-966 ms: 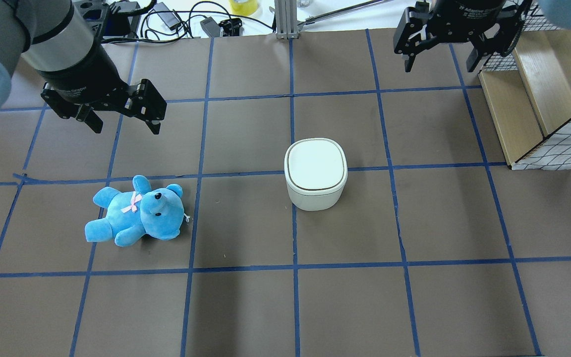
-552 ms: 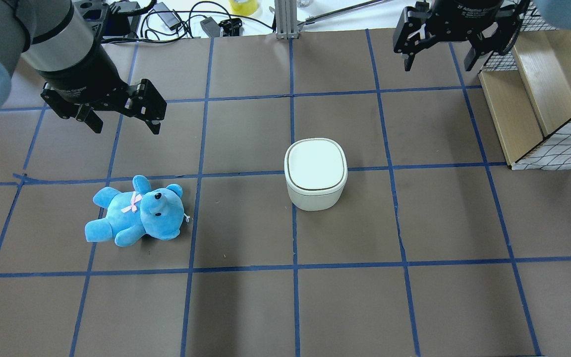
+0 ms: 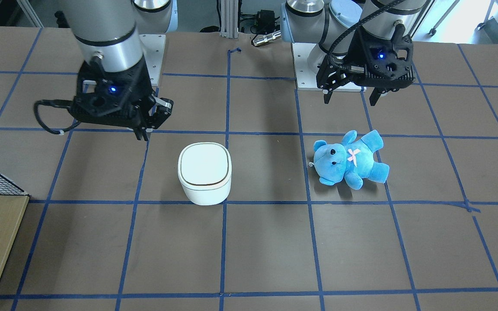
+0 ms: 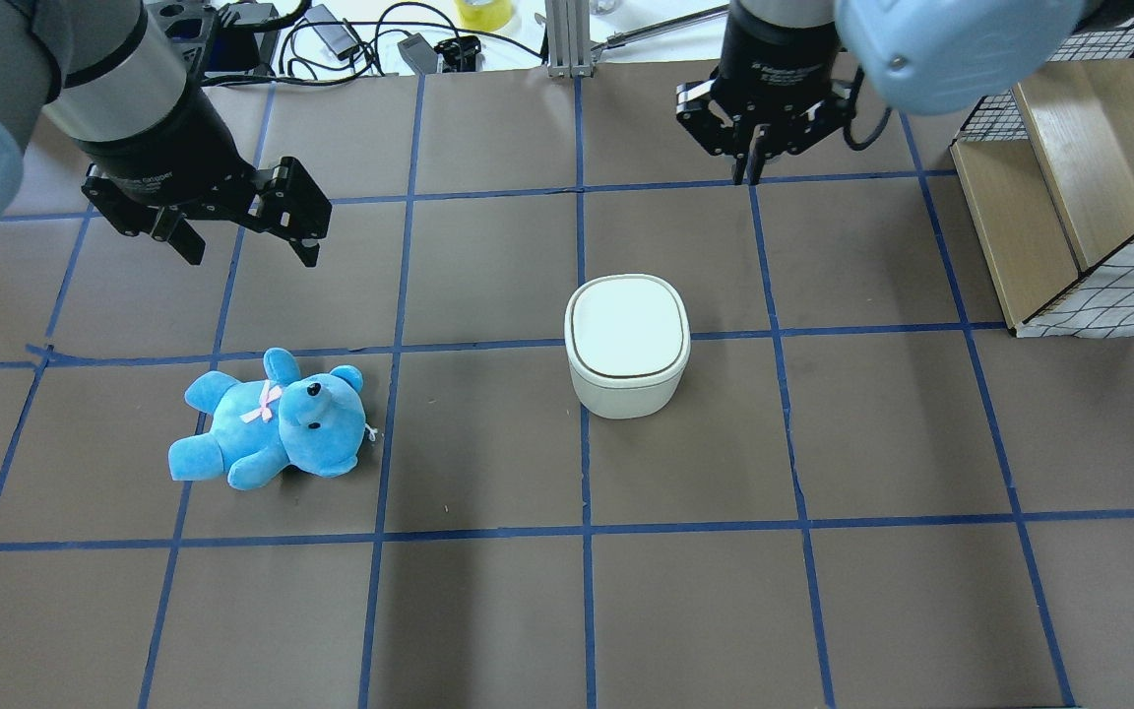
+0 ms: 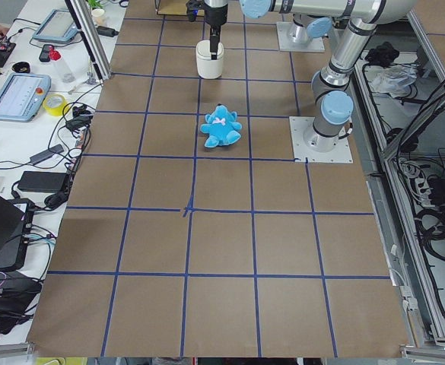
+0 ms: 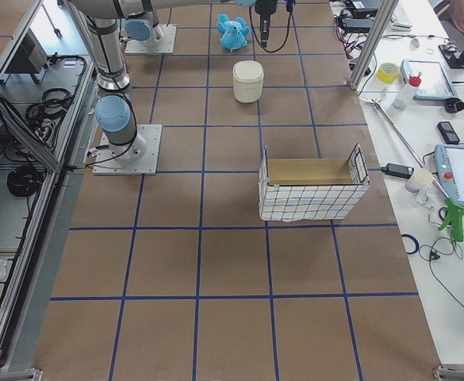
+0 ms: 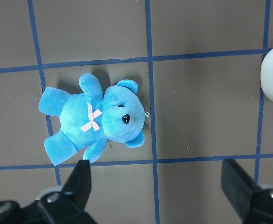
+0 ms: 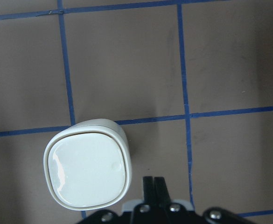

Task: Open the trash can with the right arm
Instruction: 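Lower the right gripper onto the trash can lid's edge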

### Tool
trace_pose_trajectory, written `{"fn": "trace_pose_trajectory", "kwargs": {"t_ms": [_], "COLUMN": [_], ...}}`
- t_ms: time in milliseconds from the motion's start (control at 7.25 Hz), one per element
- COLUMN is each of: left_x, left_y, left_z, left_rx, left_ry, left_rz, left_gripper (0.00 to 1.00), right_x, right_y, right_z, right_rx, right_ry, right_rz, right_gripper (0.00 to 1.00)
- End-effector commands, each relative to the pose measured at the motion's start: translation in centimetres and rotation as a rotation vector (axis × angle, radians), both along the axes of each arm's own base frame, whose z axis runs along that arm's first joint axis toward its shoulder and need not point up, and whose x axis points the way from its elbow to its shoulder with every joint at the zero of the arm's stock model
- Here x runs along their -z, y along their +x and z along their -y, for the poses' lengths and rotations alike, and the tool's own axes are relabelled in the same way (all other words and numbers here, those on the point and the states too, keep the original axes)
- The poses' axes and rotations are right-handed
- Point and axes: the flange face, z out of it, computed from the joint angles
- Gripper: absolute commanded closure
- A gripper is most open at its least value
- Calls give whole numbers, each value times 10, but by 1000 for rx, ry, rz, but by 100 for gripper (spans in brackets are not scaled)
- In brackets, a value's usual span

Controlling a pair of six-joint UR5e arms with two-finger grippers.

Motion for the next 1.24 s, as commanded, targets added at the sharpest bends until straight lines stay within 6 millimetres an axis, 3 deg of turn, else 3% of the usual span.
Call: {"fn": "trace_pose_trajectory", "kwargs": {"t_ms": [0,138,414,690,1103], "left_x": [0,0,0,0,0], "left_y": [0,0,0,0,0], "left_z": [0,0,0,0,0], "left_rx": [-1,-1,1,1,-1], "left_ry": [0,0,0,0,0], "left_rz": [0,0,0,0,0], "left_gripper": [0,0,0,0,0], "right_x": [66,102,145,161,172], "right_y": [27,28,25,25,41], "right_z": [-8,-14,-27,-31,-36], "right_rx": [-9,3,8,3,-26], "right_ry": [62,28,34,59,75], "right_rz": [16,44,43,38,34], "right_gripper": [100,100,100,100,100]}}
